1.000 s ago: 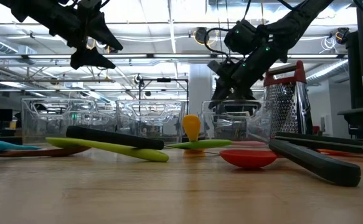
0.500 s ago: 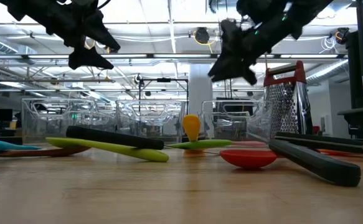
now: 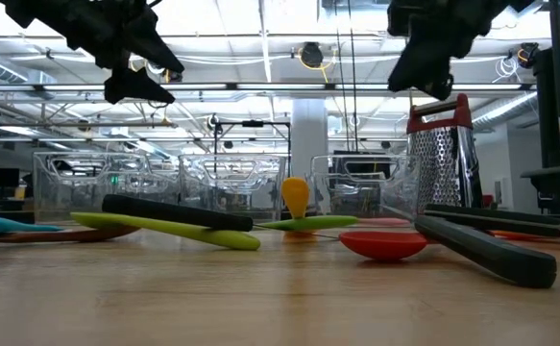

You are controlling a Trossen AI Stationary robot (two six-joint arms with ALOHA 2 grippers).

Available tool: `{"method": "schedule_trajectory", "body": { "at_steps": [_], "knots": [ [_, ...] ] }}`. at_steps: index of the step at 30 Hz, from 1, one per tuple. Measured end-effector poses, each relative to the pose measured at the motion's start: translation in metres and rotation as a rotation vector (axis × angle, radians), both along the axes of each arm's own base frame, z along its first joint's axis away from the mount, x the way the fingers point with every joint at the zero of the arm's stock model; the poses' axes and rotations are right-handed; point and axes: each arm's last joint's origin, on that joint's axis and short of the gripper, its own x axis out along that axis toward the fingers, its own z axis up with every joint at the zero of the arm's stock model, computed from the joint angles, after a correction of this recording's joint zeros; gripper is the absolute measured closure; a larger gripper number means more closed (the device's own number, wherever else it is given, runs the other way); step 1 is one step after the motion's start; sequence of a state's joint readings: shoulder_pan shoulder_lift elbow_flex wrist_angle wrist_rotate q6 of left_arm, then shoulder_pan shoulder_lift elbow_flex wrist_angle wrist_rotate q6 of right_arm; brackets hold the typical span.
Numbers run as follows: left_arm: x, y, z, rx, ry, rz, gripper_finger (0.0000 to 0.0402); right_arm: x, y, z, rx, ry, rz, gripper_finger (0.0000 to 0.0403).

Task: Pick & Place Kitchen Items
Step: Put the blue spatula into the right transparent bin

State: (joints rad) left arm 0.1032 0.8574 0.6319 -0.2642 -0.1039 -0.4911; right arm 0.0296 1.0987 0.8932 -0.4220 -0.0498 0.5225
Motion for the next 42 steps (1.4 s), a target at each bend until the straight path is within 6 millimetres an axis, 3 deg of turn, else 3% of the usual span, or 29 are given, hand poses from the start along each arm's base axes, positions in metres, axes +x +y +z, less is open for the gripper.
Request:
{"method": "schedule_trajectory", "body": {
  "at_steps": [11, 22, 33, 42],
  "knots": [
    [0.001, -0.023, 0.001, -0.051, -0.025, -0.006, 0.0091, -0.011, 0.031, -0.004, 0.0, 0.076, 0.138, 0.04],
    [0.003, -0.044, 0.006, -0.213, -0.108, -0.029, 0.0091, -0.016, 0.05, -0.003, -0.038, 0.062, 0.23, 0.0399],
    [0.01, -0.057, 0.025, -0.364, -0.336, -0.053, 0.0091, -0.047, 0.044, -0.006, -0.059, -0.067, 0.238, 0.0399],
    [0.026, -0.079, -0.003, -0.572, -0.186, 0.061, 0.0092, -0.076, 0.035, -0.014, -0.046, -0.27, 0.218, 0.0399]
  ]
}}
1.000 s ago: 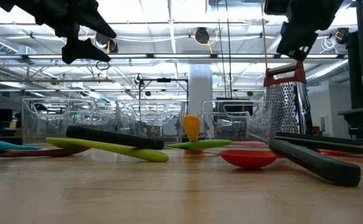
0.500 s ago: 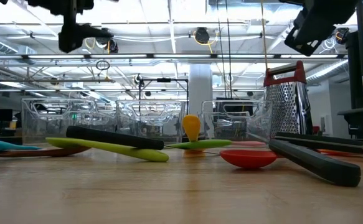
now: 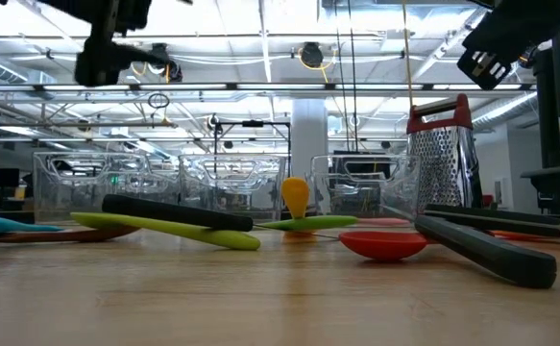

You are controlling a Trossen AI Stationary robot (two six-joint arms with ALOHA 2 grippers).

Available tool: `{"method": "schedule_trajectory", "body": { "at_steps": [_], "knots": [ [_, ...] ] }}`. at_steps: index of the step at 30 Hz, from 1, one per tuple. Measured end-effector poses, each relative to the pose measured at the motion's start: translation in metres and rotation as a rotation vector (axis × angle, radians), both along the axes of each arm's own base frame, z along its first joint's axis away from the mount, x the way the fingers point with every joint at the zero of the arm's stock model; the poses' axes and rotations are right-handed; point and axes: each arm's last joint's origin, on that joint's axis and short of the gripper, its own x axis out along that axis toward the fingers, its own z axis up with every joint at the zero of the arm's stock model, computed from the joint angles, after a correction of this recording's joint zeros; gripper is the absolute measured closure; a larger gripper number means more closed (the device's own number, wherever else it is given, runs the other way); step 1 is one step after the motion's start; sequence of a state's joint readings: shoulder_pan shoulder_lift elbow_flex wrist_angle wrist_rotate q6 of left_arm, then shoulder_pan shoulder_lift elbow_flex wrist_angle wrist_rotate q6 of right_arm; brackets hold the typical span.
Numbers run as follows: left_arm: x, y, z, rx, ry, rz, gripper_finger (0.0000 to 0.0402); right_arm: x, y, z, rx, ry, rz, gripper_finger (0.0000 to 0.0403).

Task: Pick & Place Kitchen Items
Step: Put the blue spatula into the right transparent bin

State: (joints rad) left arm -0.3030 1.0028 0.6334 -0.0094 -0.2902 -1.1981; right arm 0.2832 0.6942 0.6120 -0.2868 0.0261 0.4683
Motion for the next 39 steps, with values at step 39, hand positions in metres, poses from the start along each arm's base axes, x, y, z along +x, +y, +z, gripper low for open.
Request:
{"method": "schedule_trajectory", "body": {
  "at_steps": [39],
  "knots": [
    [-0.007, -0.04, -0.071, -0.485, 1.011, 0.454, 0.0092, -0.03, -0.009, -0.026, 0.059, -0.192, -0.029, 0.0399]
  ]
}}
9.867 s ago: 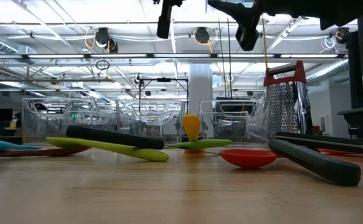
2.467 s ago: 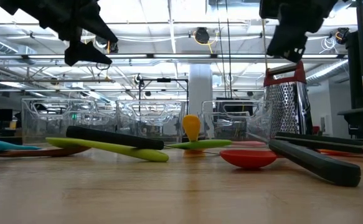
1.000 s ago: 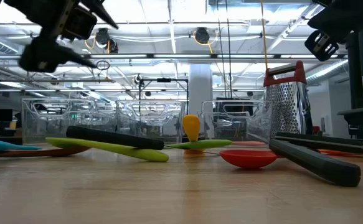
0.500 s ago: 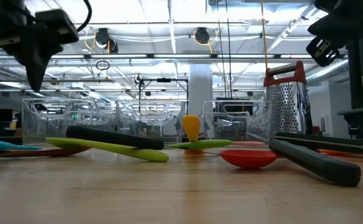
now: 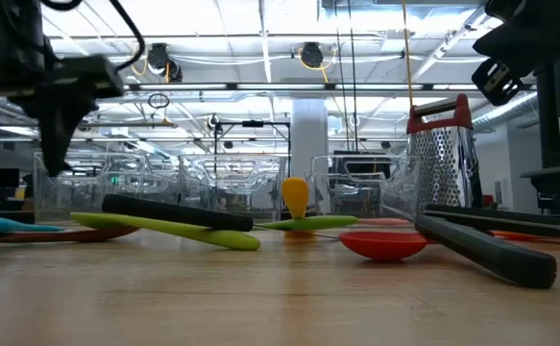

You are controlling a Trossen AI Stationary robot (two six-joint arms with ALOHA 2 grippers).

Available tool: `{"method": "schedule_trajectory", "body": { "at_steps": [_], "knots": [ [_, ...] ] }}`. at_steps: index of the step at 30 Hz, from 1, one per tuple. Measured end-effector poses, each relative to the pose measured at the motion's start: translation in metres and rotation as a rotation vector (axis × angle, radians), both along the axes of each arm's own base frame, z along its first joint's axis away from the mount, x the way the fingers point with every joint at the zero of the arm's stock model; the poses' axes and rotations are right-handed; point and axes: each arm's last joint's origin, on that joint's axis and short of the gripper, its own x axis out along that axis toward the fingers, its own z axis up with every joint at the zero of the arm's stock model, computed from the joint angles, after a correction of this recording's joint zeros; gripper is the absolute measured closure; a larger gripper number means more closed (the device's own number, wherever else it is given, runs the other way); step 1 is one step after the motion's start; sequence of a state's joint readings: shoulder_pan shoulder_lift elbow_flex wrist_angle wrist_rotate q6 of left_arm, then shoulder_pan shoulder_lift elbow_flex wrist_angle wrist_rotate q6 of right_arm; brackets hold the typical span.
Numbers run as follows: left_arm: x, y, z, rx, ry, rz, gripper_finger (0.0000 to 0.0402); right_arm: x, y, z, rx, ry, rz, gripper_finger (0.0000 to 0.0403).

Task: Pick & Place Kitchen Items
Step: Put the blue spatula into the right transparent bin

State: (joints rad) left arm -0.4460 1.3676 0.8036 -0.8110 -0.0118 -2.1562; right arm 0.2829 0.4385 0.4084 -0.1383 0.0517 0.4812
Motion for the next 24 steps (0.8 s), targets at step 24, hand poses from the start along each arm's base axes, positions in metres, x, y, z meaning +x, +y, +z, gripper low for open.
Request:
{"method": "schedule_trajectory", "body": {
  "at_steps": [24],
  "knots": [
    [-0.007, 0.017, -0.04, 0.064, 0.118, 0.033, 0.0092, 0.0, 0.0, 0.0, 0.029, 0.008, -0.007, 0.0399]
  ]
}}
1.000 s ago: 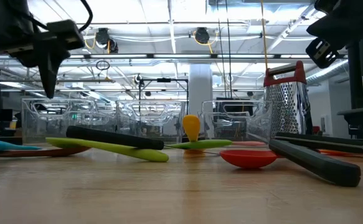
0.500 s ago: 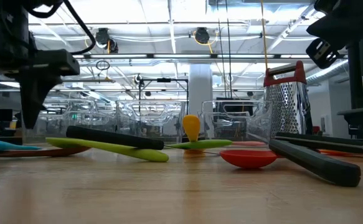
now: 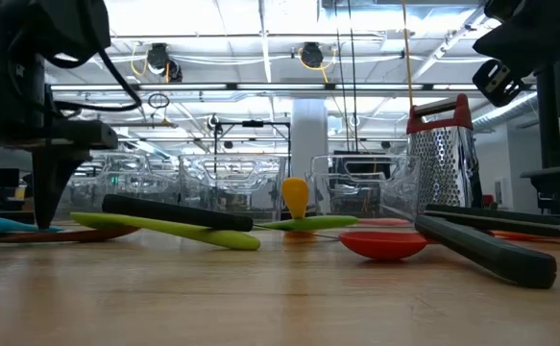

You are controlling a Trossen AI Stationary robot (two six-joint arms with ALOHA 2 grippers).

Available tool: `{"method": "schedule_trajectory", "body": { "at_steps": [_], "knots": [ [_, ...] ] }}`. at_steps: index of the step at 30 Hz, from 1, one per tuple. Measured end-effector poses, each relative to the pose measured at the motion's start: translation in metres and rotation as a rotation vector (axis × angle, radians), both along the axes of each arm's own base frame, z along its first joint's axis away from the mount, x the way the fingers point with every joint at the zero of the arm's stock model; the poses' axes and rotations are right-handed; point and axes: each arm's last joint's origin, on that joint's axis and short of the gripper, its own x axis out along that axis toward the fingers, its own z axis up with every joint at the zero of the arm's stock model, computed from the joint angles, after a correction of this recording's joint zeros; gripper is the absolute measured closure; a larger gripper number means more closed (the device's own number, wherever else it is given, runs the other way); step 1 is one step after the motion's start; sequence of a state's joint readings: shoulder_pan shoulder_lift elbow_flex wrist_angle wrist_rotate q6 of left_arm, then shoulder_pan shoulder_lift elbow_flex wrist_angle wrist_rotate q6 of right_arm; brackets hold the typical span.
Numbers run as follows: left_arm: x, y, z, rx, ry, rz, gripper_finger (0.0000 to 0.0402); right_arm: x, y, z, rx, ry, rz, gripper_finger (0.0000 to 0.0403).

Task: Pick & Place Kitchen Items
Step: Put the blue spatula into the right transparent bin

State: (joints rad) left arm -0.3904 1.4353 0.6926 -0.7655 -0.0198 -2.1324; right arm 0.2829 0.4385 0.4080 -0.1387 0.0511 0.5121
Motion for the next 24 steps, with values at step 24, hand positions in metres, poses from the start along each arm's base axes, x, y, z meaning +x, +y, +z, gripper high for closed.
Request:
{"method": "schedule_trajectory", "body": {
  "at_steps": [24],
  "knots": [
    [-0.006, 0.002, -0.012, -0.017, -0.013, 0.03, 0.0217, 0.0, 0.0, 0.0, 0.023, 0.005, -0.011, 0.0399]
  ]
}}
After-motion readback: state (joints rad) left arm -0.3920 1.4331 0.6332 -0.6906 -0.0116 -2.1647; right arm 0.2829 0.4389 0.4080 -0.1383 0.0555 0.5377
